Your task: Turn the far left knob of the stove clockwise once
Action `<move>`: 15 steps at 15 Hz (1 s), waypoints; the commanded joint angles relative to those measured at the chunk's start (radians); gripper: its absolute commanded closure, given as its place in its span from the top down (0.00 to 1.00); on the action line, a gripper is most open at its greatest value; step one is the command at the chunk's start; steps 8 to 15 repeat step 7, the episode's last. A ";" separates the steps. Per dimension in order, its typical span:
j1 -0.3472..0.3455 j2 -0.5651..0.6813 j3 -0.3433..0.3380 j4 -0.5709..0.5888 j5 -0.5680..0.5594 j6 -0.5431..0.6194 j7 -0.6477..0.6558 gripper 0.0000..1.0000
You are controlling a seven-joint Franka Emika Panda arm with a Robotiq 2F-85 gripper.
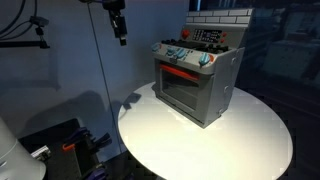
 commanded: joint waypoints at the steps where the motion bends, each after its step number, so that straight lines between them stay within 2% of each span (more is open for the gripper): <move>1: -0.017 -0.014 0.004 0.021 -0.034 -0.050 -0.017 1.00; 3: -0.012 -0.008 0.007 0.003 -0.016 -0.018 -0.004 1.00; 15: -0.012 -0.008 0.007 0.003 -0.020 -0.019 -0.004 1.00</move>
